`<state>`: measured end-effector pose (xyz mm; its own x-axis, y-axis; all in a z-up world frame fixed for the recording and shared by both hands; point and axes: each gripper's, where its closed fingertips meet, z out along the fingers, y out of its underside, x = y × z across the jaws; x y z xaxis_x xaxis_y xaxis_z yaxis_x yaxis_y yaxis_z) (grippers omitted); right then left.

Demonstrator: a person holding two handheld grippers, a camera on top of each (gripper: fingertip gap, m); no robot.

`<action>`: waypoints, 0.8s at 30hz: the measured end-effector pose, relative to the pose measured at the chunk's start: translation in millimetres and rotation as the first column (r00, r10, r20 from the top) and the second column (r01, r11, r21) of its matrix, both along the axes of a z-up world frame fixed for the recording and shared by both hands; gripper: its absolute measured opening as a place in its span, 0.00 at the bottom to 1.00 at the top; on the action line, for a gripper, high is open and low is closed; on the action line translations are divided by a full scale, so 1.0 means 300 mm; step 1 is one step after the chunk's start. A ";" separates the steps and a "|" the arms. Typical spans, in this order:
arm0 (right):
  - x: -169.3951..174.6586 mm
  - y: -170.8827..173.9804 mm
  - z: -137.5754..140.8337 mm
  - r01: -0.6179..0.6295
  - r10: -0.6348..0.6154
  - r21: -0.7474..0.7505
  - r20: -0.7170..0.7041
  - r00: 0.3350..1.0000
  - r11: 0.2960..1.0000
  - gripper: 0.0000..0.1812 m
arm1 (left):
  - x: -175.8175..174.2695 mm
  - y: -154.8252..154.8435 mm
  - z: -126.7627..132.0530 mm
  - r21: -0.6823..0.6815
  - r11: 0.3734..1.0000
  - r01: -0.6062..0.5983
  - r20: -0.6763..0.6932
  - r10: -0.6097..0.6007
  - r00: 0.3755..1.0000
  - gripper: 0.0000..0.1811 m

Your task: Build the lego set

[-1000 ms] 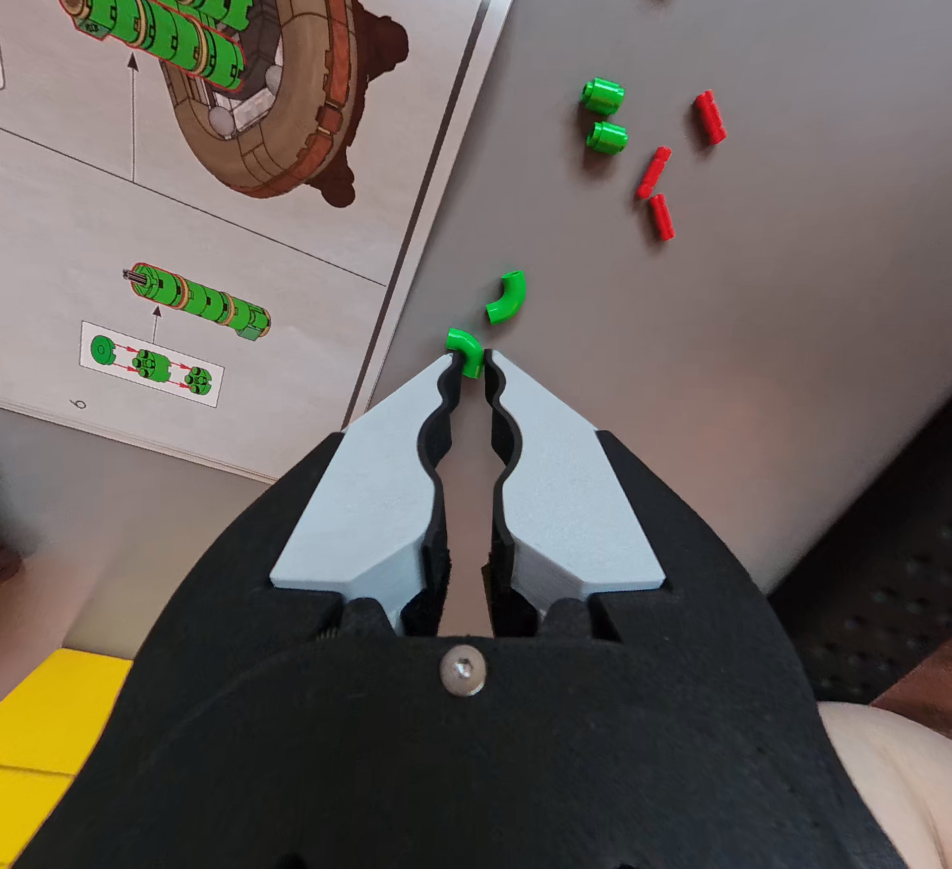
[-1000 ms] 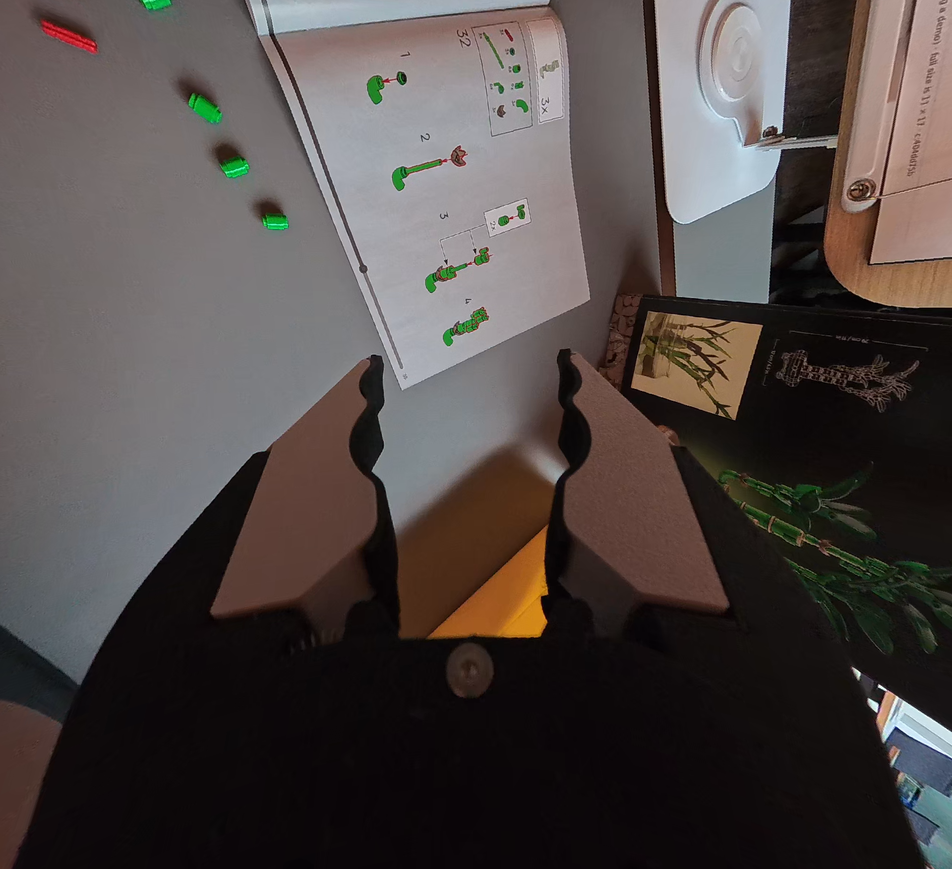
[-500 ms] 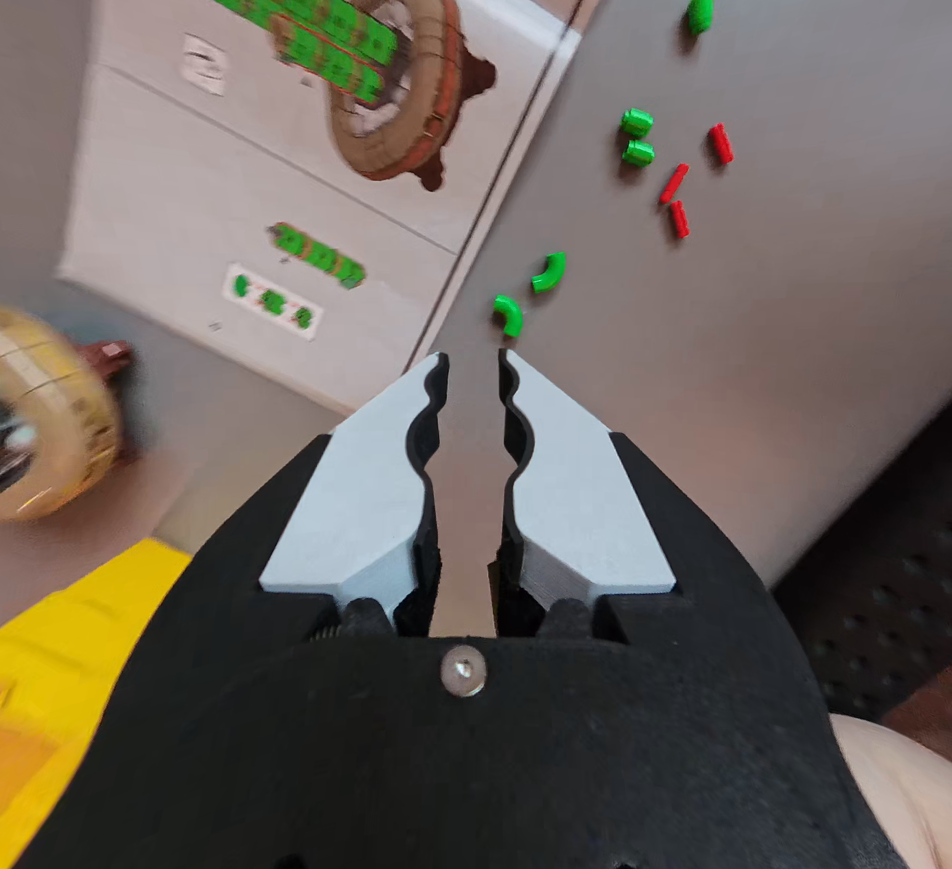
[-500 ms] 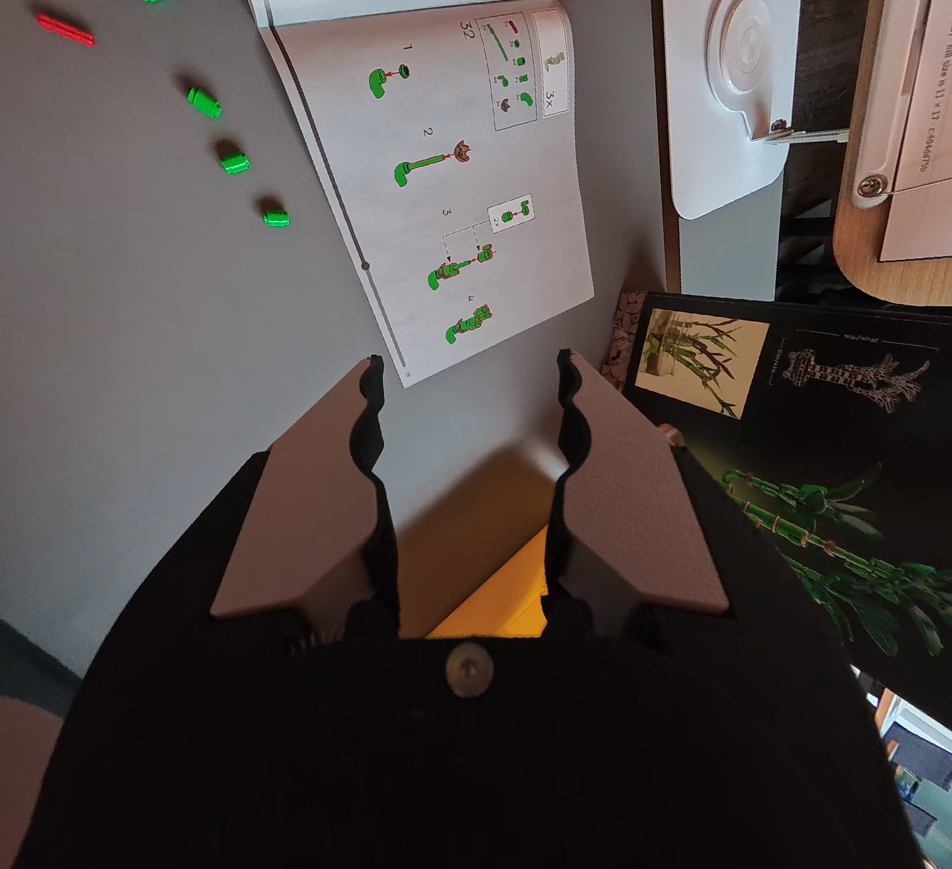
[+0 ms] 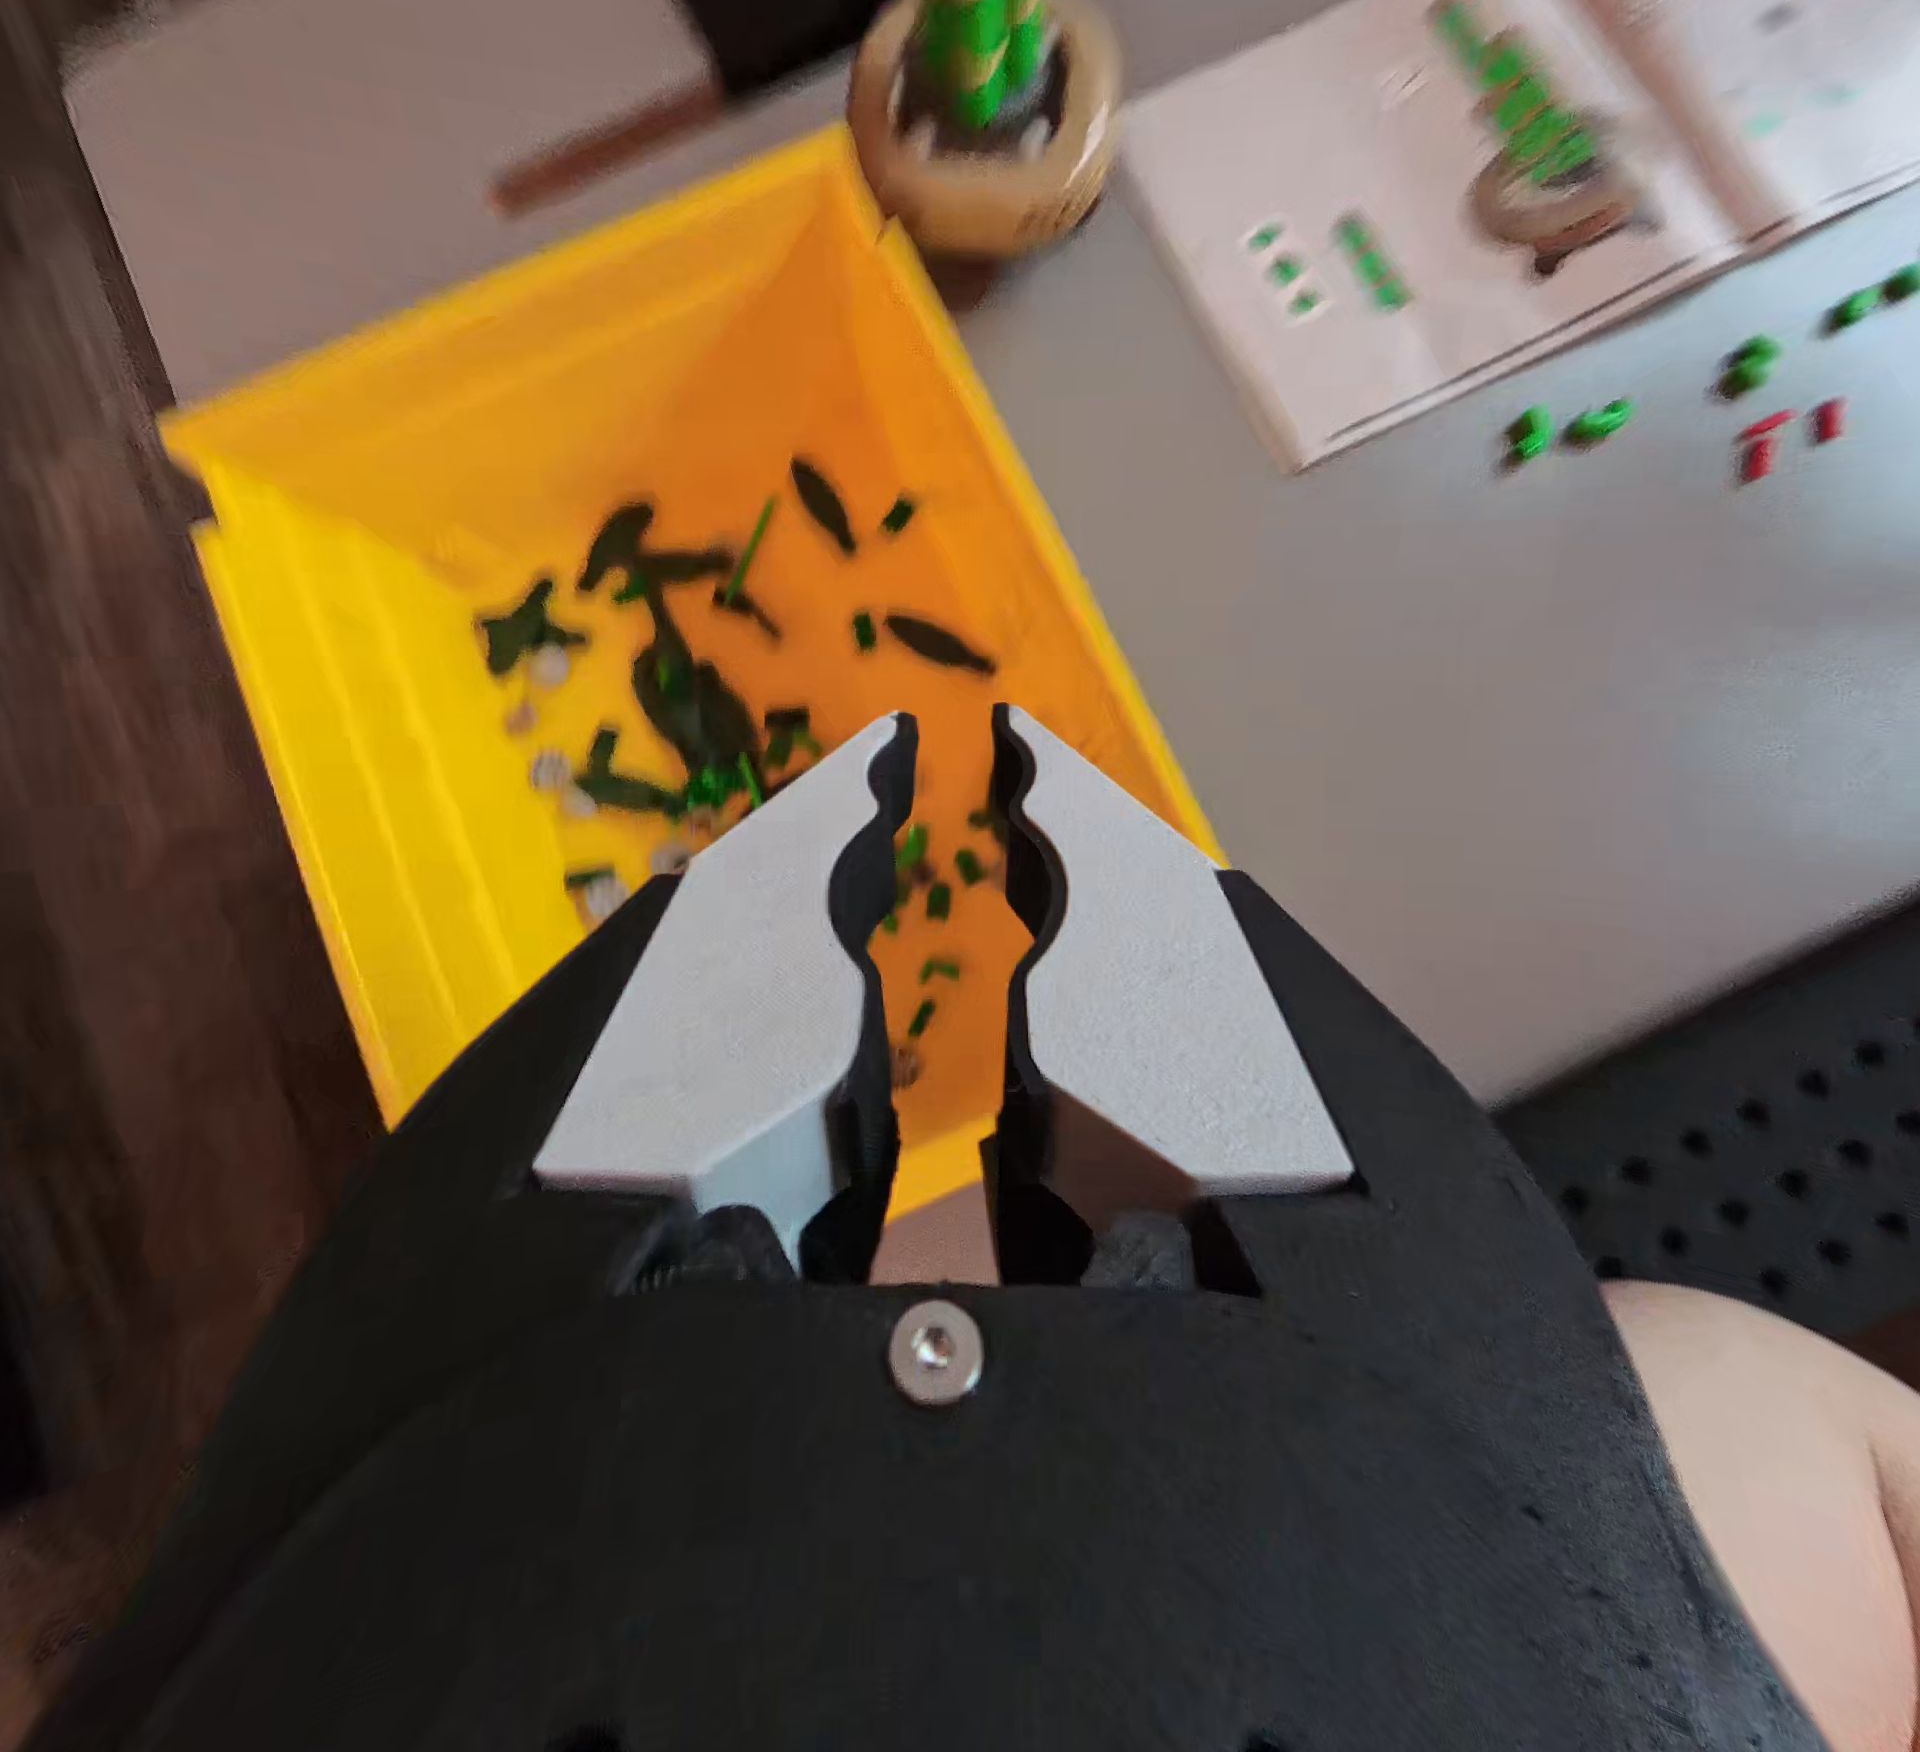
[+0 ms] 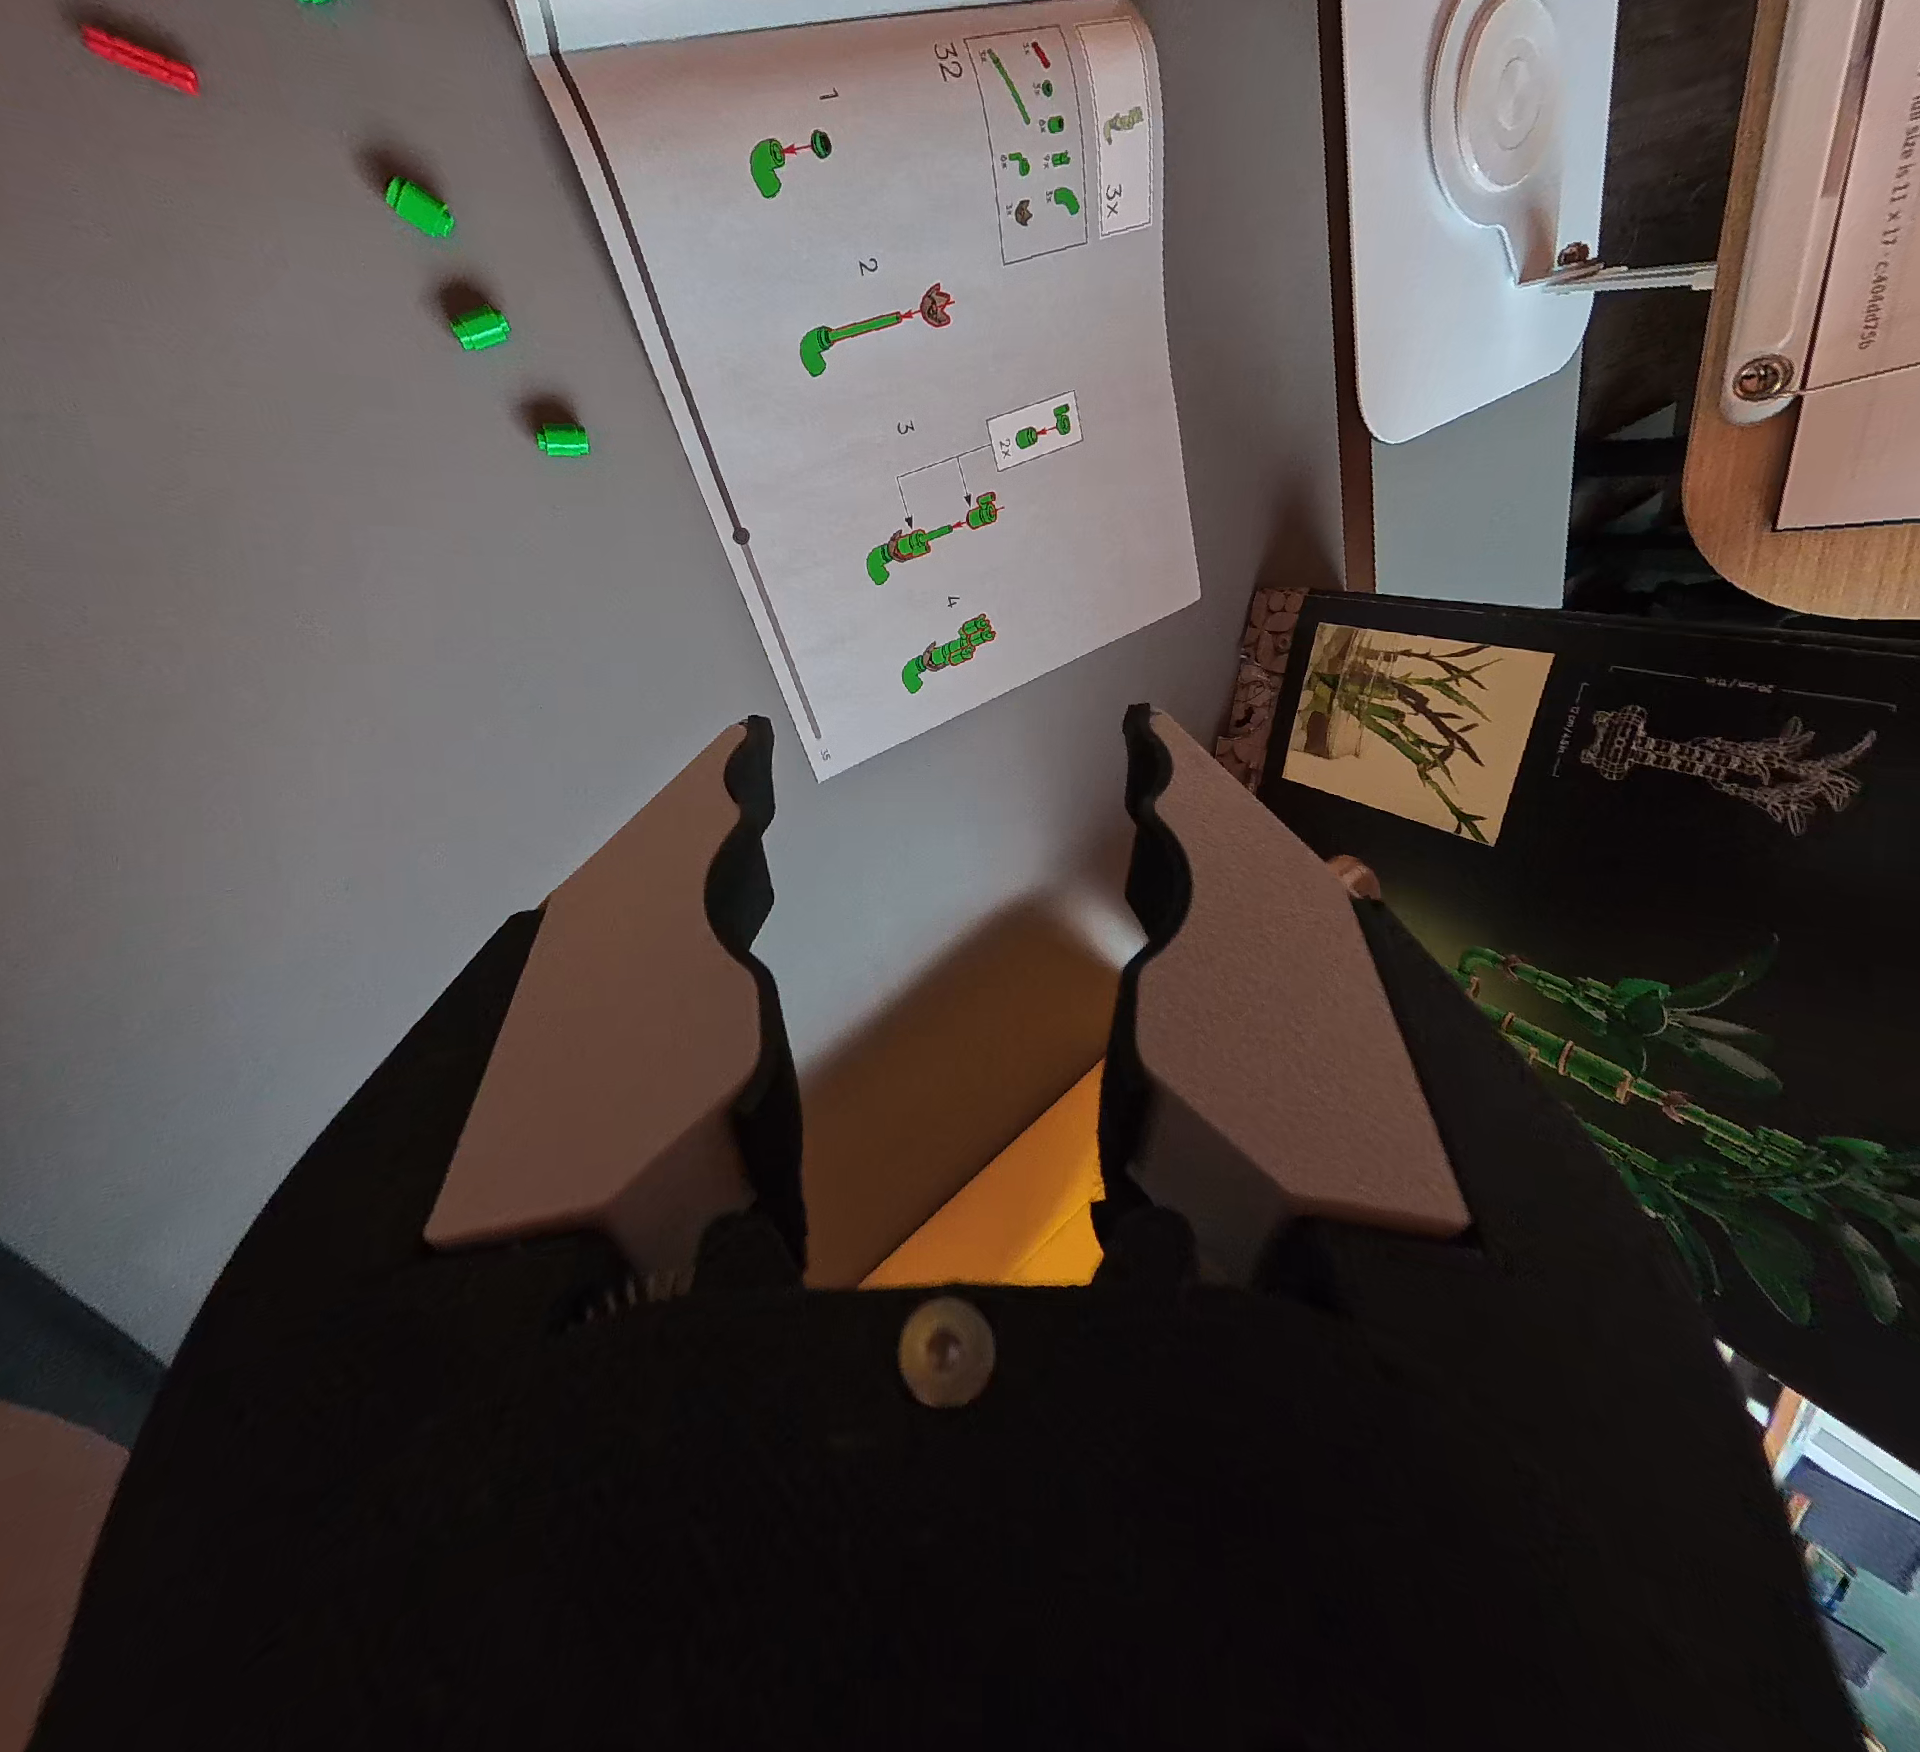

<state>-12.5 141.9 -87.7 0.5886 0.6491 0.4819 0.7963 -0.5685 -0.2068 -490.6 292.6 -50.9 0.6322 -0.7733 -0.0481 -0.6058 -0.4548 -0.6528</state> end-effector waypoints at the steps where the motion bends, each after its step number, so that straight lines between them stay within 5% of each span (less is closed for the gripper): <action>1: 0.000 0.000 0.002 0.001 -0.001 0.002 -0.003 1.000 1.000 0.38 | -0.043 0.017 -0.053 -0.057 0.998 -0.038 -0.018 0.037 0.999 0.08; 9: -0.005 -0.004 -0.009 -0.001 0.001 -0.013 0.001 1.000 1.000 0.38 | -0.074 0.066 -0.399 -0.286 0.957 0.054 -0.190 -0.112 0.975 0.07; 24: -0.009 -0.003 -0.024 0.003 -0.002 -0.033 0.011 1.000 0.999 0.37 | -0.090 0.023 -0.442 -0.369 0.927 0.071 -0.215 -0.160 0.963 0.06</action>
<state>-15.1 141.1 -95.0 0.5850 0.6632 0.4669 0.7969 -0.5770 -0.1789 -517.6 299.4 -183.4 0.5415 -0.8341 0.1057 -0.7849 -0.5465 -0.2919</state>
